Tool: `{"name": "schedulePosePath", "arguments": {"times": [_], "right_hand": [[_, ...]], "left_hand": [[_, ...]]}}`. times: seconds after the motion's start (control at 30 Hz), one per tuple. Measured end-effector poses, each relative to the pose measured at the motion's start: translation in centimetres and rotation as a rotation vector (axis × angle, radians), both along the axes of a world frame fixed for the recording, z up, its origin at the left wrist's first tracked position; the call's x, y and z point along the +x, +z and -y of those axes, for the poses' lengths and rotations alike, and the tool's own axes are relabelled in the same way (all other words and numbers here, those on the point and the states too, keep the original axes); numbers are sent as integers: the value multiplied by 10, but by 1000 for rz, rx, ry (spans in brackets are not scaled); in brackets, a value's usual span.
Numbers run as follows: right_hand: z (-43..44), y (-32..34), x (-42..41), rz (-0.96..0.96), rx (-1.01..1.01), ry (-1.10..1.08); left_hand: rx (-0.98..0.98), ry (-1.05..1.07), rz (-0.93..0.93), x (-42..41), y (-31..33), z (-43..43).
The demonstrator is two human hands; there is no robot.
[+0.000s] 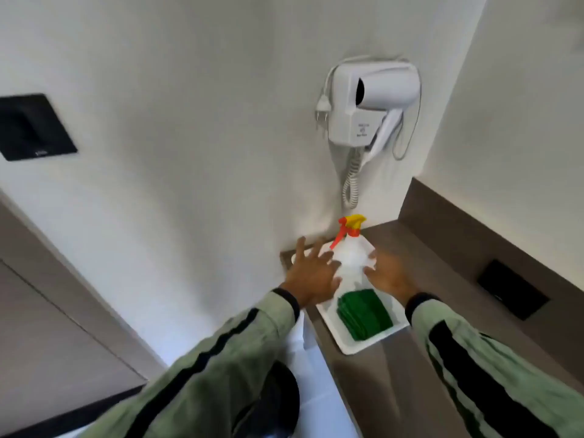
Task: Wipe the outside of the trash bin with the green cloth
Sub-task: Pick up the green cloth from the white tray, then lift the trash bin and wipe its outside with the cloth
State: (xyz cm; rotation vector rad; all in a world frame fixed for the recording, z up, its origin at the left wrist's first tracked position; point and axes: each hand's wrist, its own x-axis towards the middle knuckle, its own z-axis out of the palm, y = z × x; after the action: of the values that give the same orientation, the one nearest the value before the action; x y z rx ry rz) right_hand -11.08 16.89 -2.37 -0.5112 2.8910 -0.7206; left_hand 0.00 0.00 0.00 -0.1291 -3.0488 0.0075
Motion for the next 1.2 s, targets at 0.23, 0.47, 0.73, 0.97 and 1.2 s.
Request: {"name": "schedulePosePath", "arguments": {"times": [0.23, 0.47, 0.73, 0.97, 1.2], "right_hand": [[-21, -64, 6, 274, 304, -34], [-20, -67, -7, 569, 24, -257], [2, -28, 26, 523, -513, -282], [59, 5, 97, 875, -1031, 77], [113, -73, 214, 640, -605, -76]], "left_hand": [[241, -120, 331, 5, -74, -64], [240, -37, 468, 2, -85, -63], [919, 285, -149, 35, -48, -1], [2208, 473, 122, 108, -44, 47], [1713, 895, -71, 189, -105, 49]]}}
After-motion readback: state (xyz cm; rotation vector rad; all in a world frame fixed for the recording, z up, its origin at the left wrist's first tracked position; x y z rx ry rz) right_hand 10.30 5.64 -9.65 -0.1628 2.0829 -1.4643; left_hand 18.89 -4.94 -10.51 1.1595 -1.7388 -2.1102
